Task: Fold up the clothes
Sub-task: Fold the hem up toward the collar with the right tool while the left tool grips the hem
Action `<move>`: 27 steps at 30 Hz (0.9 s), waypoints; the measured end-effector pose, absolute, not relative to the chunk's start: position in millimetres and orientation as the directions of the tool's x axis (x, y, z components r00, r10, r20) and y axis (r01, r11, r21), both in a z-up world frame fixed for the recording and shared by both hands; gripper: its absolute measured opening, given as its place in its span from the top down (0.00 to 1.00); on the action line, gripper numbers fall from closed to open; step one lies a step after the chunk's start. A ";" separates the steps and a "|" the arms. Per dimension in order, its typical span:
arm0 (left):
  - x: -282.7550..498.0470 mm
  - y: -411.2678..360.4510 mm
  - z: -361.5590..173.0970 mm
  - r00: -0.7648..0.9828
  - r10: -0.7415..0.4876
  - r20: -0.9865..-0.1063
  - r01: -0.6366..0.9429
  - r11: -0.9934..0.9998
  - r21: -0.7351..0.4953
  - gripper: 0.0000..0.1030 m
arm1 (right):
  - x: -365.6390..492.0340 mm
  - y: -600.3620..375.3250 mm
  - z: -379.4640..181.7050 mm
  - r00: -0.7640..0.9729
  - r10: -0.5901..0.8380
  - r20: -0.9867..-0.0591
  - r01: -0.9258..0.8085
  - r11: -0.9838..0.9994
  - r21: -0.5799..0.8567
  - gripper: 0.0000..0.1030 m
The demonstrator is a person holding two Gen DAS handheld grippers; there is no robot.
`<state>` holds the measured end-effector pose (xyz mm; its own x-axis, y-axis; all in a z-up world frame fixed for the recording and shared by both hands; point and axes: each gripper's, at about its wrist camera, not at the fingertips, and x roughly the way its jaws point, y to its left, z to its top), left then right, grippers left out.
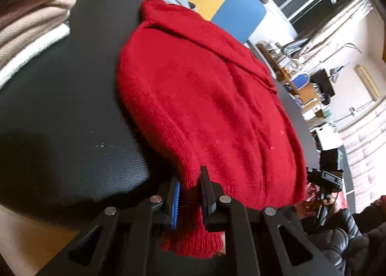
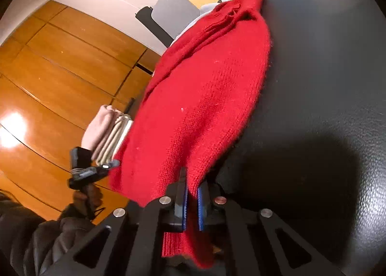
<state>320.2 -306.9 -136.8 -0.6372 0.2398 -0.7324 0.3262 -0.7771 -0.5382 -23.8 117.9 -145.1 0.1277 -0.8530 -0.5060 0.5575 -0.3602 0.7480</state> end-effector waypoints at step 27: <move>189.8 -389.3 -36.6 -0.902 0.275 -0.333 0.047 -0.704 -0.709 0.90 | -116.3 47.5 -73.6 0.039 -0.965 -0.261 0.491 -0.209 0.846 0.92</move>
